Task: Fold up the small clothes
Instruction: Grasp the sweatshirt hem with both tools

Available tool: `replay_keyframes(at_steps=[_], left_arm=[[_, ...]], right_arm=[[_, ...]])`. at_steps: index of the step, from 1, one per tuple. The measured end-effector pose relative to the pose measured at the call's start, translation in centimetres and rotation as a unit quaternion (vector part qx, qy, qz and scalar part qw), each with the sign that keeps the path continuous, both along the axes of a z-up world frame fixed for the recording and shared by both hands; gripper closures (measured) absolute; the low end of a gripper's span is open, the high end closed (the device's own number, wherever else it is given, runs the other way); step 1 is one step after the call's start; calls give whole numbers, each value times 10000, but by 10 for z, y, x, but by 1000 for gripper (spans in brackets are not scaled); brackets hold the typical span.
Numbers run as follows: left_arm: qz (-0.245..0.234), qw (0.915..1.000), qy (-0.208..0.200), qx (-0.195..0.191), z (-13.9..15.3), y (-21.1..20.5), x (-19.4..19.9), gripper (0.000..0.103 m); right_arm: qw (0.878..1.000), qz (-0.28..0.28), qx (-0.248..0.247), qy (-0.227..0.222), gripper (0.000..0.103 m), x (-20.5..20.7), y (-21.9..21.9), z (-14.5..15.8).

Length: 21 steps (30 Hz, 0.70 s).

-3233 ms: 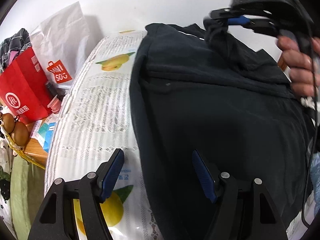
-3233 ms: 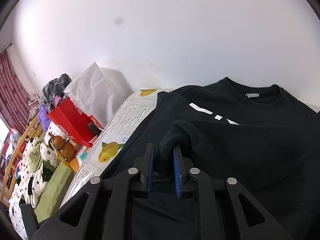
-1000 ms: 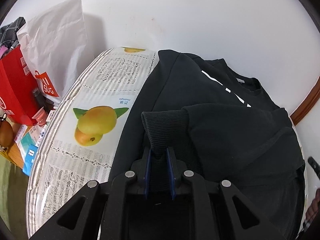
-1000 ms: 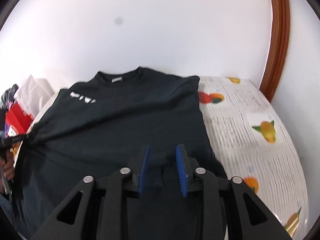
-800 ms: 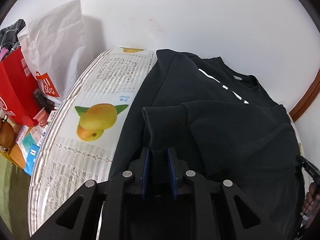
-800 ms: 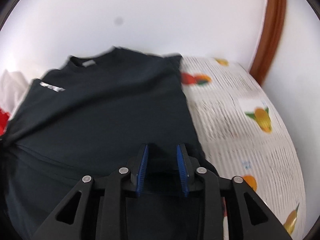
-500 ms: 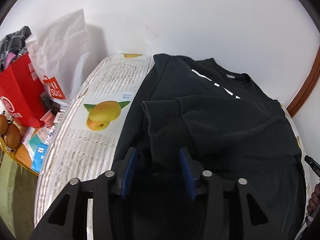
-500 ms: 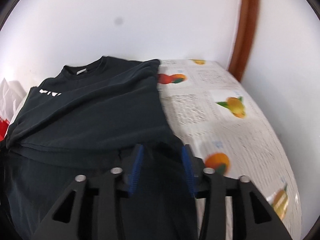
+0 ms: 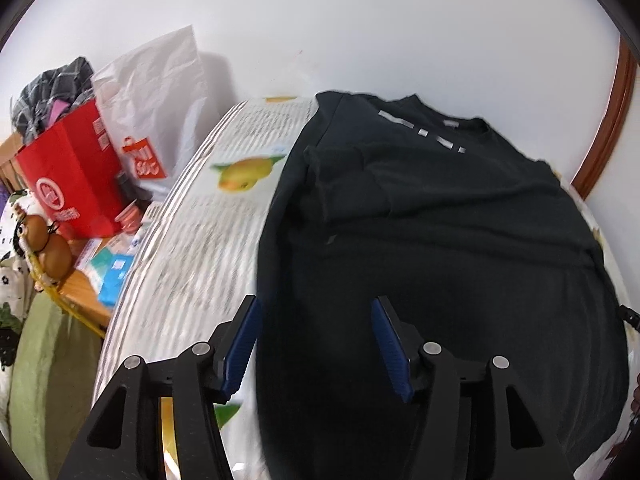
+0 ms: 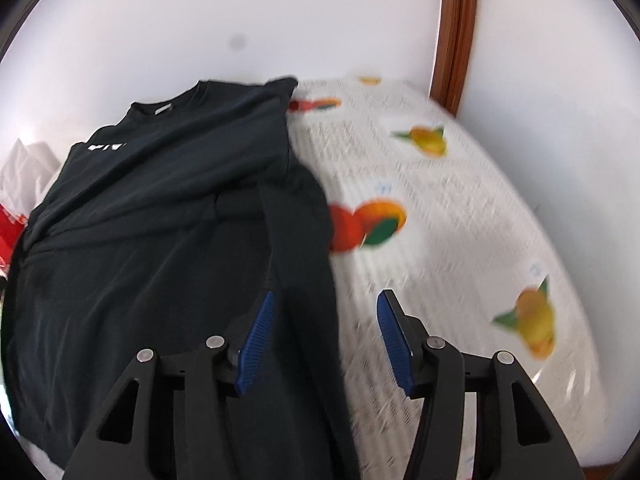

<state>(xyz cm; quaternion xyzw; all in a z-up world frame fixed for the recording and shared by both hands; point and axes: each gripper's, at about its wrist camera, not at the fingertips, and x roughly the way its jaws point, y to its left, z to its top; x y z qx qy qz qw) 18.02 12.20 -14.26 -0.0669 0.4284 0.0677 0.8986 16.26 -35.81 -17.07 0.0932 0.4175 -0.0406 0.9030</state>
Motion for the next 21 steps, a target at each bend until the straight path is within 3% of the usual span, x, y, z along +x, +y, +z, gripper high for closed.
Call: replay_keyframes(at_steps=[5,12,15,16,17,18,19,20,21], left_arm=[[13,9998,171,-54,-16,10,-24,48],[-124,9993,274,-218,-33,17,-49,48],[-209,9994,235,-124,-33,12,-55,48],[-245,9994,249,-72,-34,9,-55,48],[-261,9993,254,-41,-34,7,-55,51],[-271,9993,251,-23,-33,5,-56,57],[-331,9992,230,-56,-33,3,-56,76],[-387,9989,227,-110,-33,2,-57,89],[-394,9989,212,-140,-32,0,-58,91]], right_arm=[[9997,109,213,68,46,-13,6,-18],[9996,184,-230,-52,49,-19,25,-26],[9995,216,-181,-119,69,-24,26,-26],[9993,268,-227,-148,81,-27,28,-25],[9989,314,-316,-173,91,-28,29,-24],[9982,360,-435,-197,93,-31,31,-24],[9977,377,-503,-236,94,-35,31,-24],[9977,374,-503,-267,95,-38,30,-25],[9979,366,-453,-267,95,-41,29,-25]])
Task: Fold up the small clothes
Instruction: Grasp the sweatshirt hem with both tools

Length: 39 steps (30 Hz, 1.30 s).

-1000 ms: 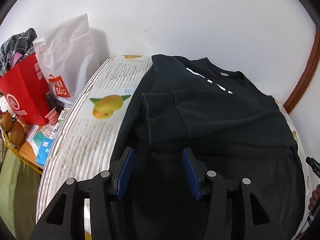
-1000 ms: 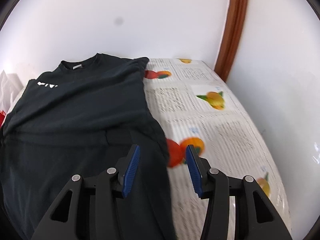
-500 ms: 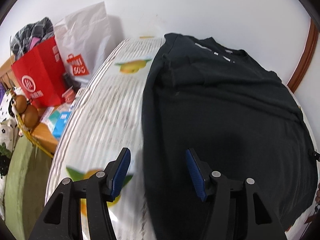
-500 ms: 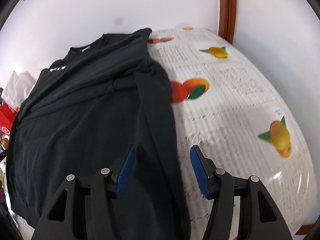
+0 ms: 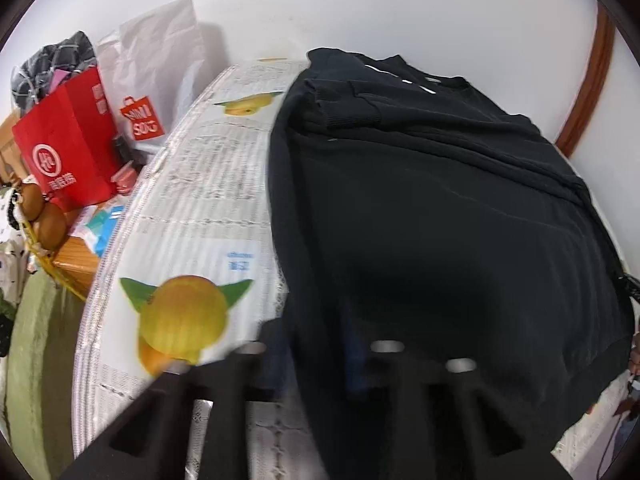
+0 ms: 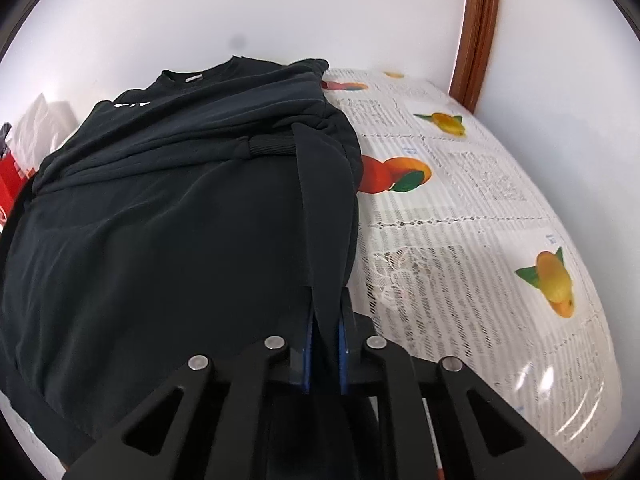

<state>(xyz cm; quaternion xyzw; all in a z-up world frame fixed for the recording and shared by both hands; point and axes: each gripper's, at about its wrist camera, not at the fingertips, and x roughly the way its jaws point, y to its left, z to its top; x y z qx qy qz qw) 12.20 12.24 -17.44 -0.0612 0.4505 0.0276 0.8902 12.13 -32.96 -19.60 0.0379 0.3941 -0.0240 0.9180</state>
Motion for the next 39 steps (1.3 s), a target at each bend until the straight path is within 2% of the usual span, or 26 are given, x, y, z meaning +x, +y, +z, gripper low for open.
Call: replay_keyframes(at_steps=[1,10,15,18,21,23,26,28,30,31,33,34,35,37,39], left_arm=[[22,10000,-21,3,1,0,0,95],[-103,9996,17,-266,4,-5,-24,95],[-107,9993,36,-354,0,-10,-46,95],[-104,9988,41,-474,-1,-9,-56,93],[-161,9982,-30,-585,-2,-8,-62,89],[-215,9980,-75,-590,-2,-11,-66,83],[-308,9985,-122,-436,-1,-26,-70,70],[-406,9989,-129,-191,-1,-39,-71,64],[-439,9989,-149,24,-2,-49,-72,63],[-416,9989,-169,101,-2,-52,-73,63],[-365,9991,-173,145,-2,-53,-72,64],[-315,9993,-155,122,-1,-52,-72,76],[-287,9995,-135,93,0,-51,-72,94],[-265,9996,-105,-79,4,-45,-76,95],[-330,9991,-215,-152,12,-41,-82,96]], right_arm=[[10000,-1,39,-6,95,-4,-2,0],[10000,-10,41,38,94,-38,-14,2],[10000,21,34,-8,90,-65,-20,-1],[9999,41,164,-18,83,-81,-24,-3],[9993,142,338,-45,70,-95,-26,-5],[9990,216,370,-84,58,-100,-22,-6],[9993,108,299,-171,53,-102,-14,-8],[9991,-15,348,-224,53,-98,-9,-9],[9990,-138,334,-259,53,-94,-5,-9],[9991,-161,302,-268,57,-93,-3,-9],[9992,-21,296,-286,72,-94,3,-7],[9991,49,302,-285,90,-95,6,-7],[9994,53,200,-292,91,-96,10,-6],[9995,40,-62,-318,93,-97,15,-4],[9991,107,-61,-398,93,-104,14,1]])
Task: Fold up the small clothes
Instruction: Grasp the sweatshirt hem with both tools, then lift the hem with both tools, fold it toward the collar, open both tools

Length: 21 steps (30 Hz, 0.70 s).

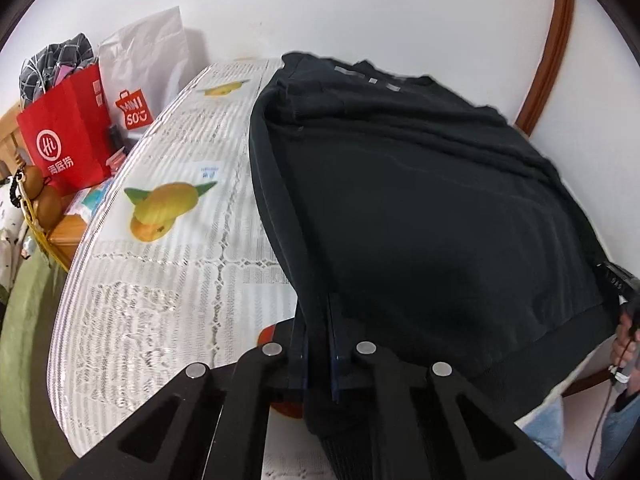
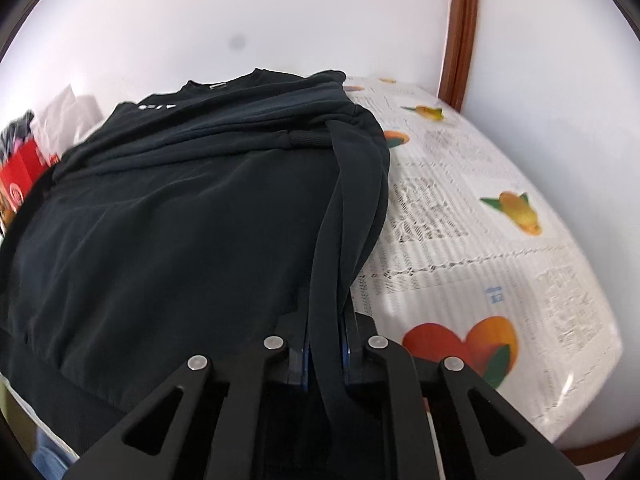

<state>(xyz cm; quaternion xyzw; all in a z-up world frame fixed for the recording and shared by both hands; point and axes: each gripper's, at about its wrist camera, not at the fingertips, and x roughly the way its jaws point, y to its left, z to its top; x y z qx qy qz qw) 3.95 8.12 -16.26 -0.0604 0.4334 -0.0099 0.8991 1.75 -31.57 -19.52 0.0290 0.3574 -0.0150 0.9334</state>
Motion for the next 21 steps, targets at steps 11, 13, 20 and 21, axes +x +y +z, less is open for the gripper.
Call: replay_keyframes(at_steps=[11,13,20,21], left_arm=[[-202,9959,-812,-355,58,12,-10,96],[-196,9951,-906,-336,69,13,-1,96],[-129,9935,-1010,-500,95,24,39,96],[-123,9932,-1015,-556,98,26,47,96]], right_arm=[[9941,292,682,-788,94,-22,-23,51],[9930,315,711,-886,94,-16,-23,61],[9881,308,1018,-1115,94,22,-27,96],[9871,332,1097,-1122,94,29,-28,100]])
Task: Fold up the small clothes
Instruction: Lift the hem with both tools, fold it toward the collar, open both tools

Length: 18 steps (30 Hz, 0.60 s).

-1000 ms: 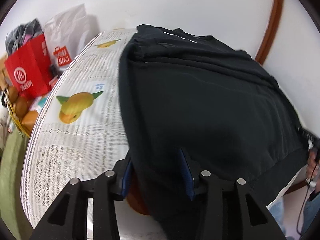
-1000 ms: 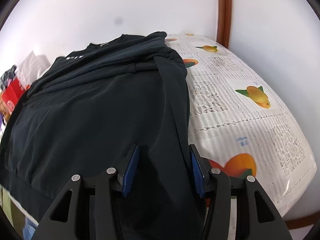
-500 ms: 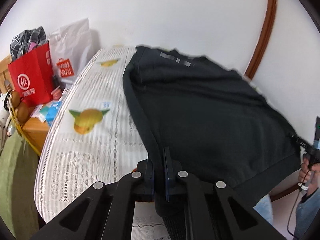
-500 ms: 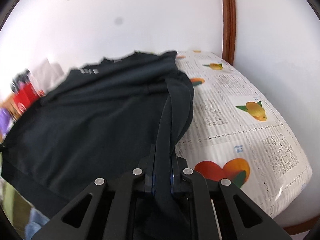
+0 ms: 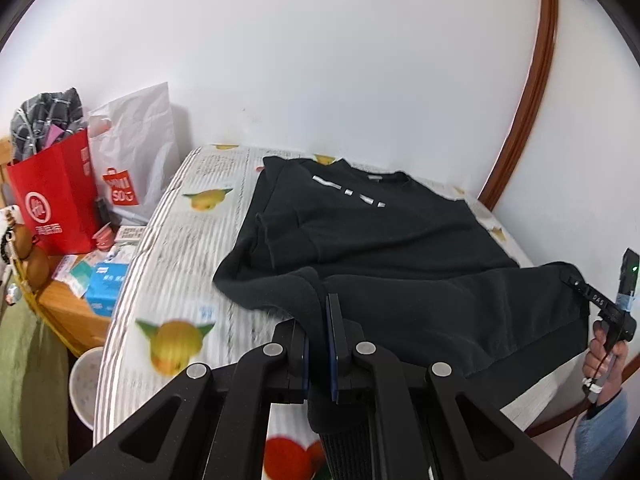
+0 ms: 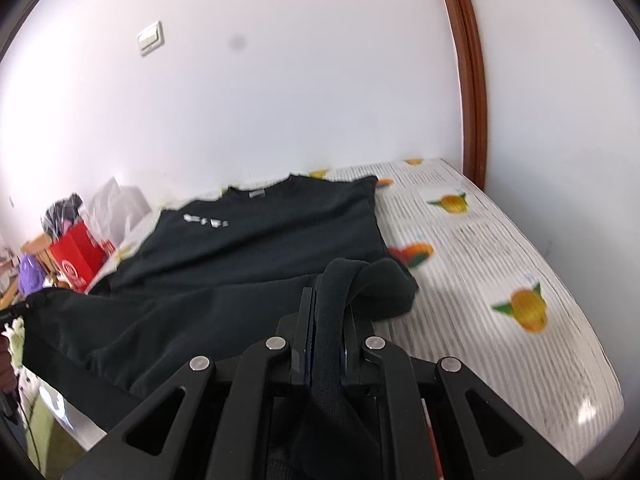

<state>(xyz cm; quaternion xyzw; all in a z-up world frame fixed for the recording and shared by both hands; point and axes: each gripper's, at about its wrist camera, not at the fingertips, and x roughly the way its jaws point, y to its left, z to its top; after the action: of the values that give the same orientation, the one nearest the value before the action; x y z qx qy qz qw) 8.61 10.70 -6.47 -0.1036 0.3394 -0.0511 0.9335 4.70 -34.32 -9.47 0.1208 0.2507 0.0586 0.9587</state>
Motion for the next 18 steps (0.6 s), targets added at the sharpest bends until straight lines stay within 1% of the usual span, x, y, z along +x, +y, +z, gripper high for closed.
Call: replay_keyframes(at_steps=[4,9,14,15,18], left_arm=[[72,10000,-34,21,7,0,28,96],[122,9999,-67,-12,11,1,65,96],[229,9997,-2,-58,5,4,105,96],[251,9997,2,-27,3,3,111,96],[317,9993,83,158,-7,1,132,96]], right_arm=[[9996,69,272,-32,94,30,-1,14],[9980,198,598,-25,94,70,-1,20],[9944,225,1028,73,94,109,-7,13],[9930,224,1159,109,94,120,-9,9],[9909,172,1310,249,94,142,-14,0]])
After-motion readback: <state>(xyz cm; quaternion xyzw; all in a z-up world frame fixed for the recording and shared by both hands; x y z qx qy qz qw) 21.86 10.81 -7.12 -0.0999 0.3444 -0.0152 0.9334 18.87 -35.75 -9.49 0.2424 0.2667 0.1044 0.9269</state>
